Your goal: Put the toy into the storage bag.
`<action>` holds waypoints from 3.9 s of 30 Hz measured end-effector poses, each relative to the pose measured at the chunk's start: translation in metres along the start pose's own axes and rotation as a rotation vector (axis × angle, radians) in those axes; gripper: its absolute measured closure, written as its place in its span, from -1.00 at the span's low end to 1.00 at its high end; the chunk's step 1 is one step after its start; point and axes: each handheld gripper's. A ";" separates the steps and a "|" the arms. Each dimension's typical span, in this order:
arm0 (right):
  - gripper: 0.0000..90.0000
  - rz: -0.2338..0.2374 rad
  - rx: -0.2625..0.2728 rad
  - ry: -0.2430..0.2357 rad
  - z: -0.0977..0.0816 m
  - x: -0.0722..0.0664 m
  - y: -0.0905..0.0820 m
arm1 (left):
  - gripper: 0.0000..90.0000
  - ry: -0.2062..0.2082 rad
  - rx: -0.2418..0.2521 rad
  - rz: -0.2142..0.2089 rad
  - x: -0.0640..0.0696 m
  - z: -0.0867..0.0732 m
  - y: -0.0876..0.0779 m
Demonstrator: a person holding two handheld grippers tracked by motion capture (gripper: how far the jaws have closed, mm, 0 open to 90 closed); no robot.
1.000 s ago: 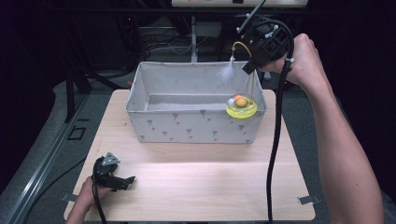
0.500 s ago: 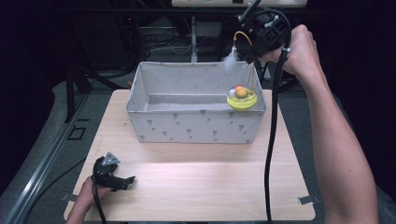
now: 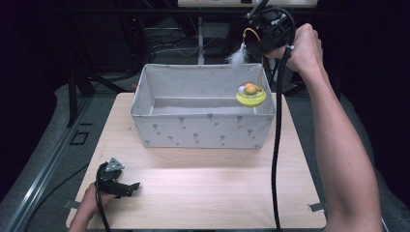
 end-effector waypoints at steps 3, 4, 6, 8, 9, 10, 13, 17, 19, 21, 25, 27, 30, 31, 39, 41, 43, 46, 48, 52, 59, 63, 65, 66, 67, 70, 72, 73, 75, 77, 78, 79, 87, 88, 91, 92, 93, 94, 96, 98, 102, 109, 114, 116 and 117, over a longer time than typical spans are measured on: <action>0.97 -0.002 -0.001 0.011 0.001 0.003 0.005 | -1.00 0.000 0.000 0.000 0.000 0.000 0.000; 0.97 -0.002 -0.004 0.019 0.002 0.004 0.006 | -1.00 0.000 0.000 0.000 0.000 0.000 0.000; 0.97 -0.004 -0.004 0.024 0.003 0.006 0.011 | -1.00 0.000 0.000 0.000 0.000 0.000 0.000; 0.97 -0.006 -0.002 0.027 0.003 0.007 0.014 | -1.00 0.002 0.000 0.000 0.000 0.000 0.000; 0.97 -0.004 -0.005 0.028 0.003 0.008 0.015 | -1.00 0.001 0.000 0.000 0.000 0.000 0.000; 0.97 -0.006 0.000 0.030 0.004 0.008 0.017 | -1.00 0.002 0.000 -0.001 0.000 0.000 0.000; 0.97 -0.005 -0.004 0.033 0.004 0.009 0.023 | -1.00 0.002 0.000 0.000 0.000 0.000 0.000; 0.97 0.000 -0.001 0.044 0.002 0.012 0.031 | -1.00 0.002 0.000 -0.001 0.000 0.000 0.000; 0.97 0.001 -0.004 0.047 0.002 0.013 0.035 | -1.00 0.002 0.002 0.000 0.000 0.000 0.000; 0.97 -0.001 -0.010 0.049 0.001 0.014 0.039 | -1.00 0.002 0.002 0.000 0.000 0.000 0.000; 0.97 0.002 -0.021 0.055 0.000 0.016 0.047 | -1.00 0.002 0.002 0.000 0.000 0.000 0.000; 0.97 0.006 -0.022 0.064 -0.001 0.017 0.051 | -1.00 0.002 0.002 0.000 0.000 0.000 0.000; 0.97 0.012 -0.031 0.068 -0.003 0.019 0.057 | -1.00 0.002 0.002 0.000 0.000 0.000 0.000; 0.97 0.012 -0.032 0.066 -0.003 0.019 0.059 | -1.00 0.002 0.002 0.000 0.000 0.000 0.000; 0.97 0.036 -0.037 0.084 -0.010 0.021 0.073 | -1.00 0.002 0.002 0.000 0.000 0.000 0.000; 0.97 0.039 -0.041 0.085 -0.012 0.021 0.077 | -1.00 0.002 0.002 0.000 0.000 0.000 0.000; 0.97 0.045 -0.048 0.085 -0.014 0.021 0.082 | -1.00 0.002 0.002 0.000 0.000 0.000 0.000; 0.97 0.052 -0.062 0.086 -0.017 0.021 0.090 | -1.00 0.002 0.002 0.000 0.000 0.000 0.000; 0.97 0.060 -0.062 0.093 -0.020 0.021 0.095 | -1.00 0.002 0.002 0.000 0.000 0.000 0.000; 0.97 0.071 -0.074 0.095 -0.023 0.020 0.102 | -1.00 0.002 0.002 0.000 0.000 0.000 0.000; 0.97 0.086 -0.088 0.097 -0.033 0.020 0.113 | -1.00 0.002 0.002 0.000 0.000 0.000 0.000; 0.97 0.091 -0.100 0.094 -0.039 0.020 0.118 | -1.00 0.003 -0.001 -0.001 0.000 0.000 0.000; 0.97 0.099 -0.103 0.096 -0.042 0.021 0.121 | -1.00 0.003 -0.001 -0.001 0.000 0.000 0.000; 0.97 0.098 -0.104 0.100 -0.043 0.020 0.122 | -1.00 0.003 -0.001 -0.001 0.000 0.000 0.000; 0.97 0.098 -0.108 0.096 -0.045 0.020 0.124 | -1.00 0.002 0.002 0.000 0.000 0.000 0.000; 0.97 0.100 -0.121 0.088 -0.049 0.019 0.128 | -1.00 0.003 -0.001 -0.001 0.000 0.000 0.000; 0.97 0.105 -0.128 0.088 -0.053 0.019 0.132 | -1.00 0.002 -0.001 -0.001 0.000 0.000 0.000; 0.97 0.104 -0.129 0.086 -0.054 0.019 0.133 | -1.00 0.002 -0.001 -0.001 0.000 0.000 0.000; 0.97 0.108 -0.140 0.086 -0.058 0.018 0.136 | -1.00 0.002 -0.001 -0.001 0.000 0.000 0.000; 0.97 0.114 -0.148 0.085 -0.061 0.018 0.140 | -1.00 0.002 -0.001 -0.001 0.000 0.000 0.000; 0.97 0.116 -0.151 0.089 -0.064 0.018 0.142 | -1.00 0.002 -0.001 0.000 0.000 0.000 0.000; 0.97 0.116 -0.157 0.086 -0.065 0.018 0.144 | -1.00 0.002 -0.001 0.000 0.000 0.000 0.000; 0.96 0.129 -0.200 0.089 -0.083 0.016 0.164 | -1.00 0.001 -0.001 0.000 0.000 0.000 0.000; 0.96 0.130 -0.201 0.088 -0.084 0.015 0.166 | -1.00 0.001 -0.001 0.000 0.000 0.000 0.000; 0.96 0.129 -0.221 0.088 -0.088 0.014 0.171 | -1.00 0.001 -0.001 0.000 0.000 0.000 0.000; 0.96 0.134 -0.225 0.088 -0.088 0.013 0.173 | -1.00 0.001 0.000 0.000 0.000 0.000 0.000; 0.96 0.135 -0.233 0.087 -0.089 0.013 0.176 | -1.00 0.002 0.000 0.000 0.000 0.000 0.000; 0.96 0.137 -0.238 0.086 -0.090 0.012 0.177 | -1.00 0.002 0.000 -0.001 0.000 0.000 0.000; 0.96 0.139 -0.250 0.089 -0.092 0.012 0.180 | -1.00 0.001 -0.001 0.000 0.000 0.000 0.000; 0.95 0.145 -0.254 0.103 -0.093 0.012 0.182 | -1.00 0.000 -0.001 0.000 0.000 0.000 0.000; 0.91 0.151 -0.244 0.112 -0.095 0.013 0.178 | -1.00 0.001 0.001 0.001 0.000 0.000 0.000; 0.56 0.146 -0.183 0.137 -0.093 0.019 0.156 | -1.00 0.000 -0.002 0.001 0.000 0.000 0.000; 0.22 0.145 -0.139 0.153 -0.091 0.020 0.131 | -1.00 0.001 0.002 0.002 0.001 0.000 0.000; 0.08 0.163 -0.114 0.158 -0.090 0.019 0.119 | -1.00 0.001 0.001 0.000 0.000 0.000 0.000; 0.03 0.164 -0.115 0.152 -0.090 0.018 0.115 | -1.00 0.001 -0.001 -0.001 0.000 0.000 0.000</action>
Point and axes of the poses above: each handheld gripper's, and its own axes: y roughly forward along the jaws, z roughly out of its top, x roughly to its right, and after that the axes turned 1 degree about -z, right-handed
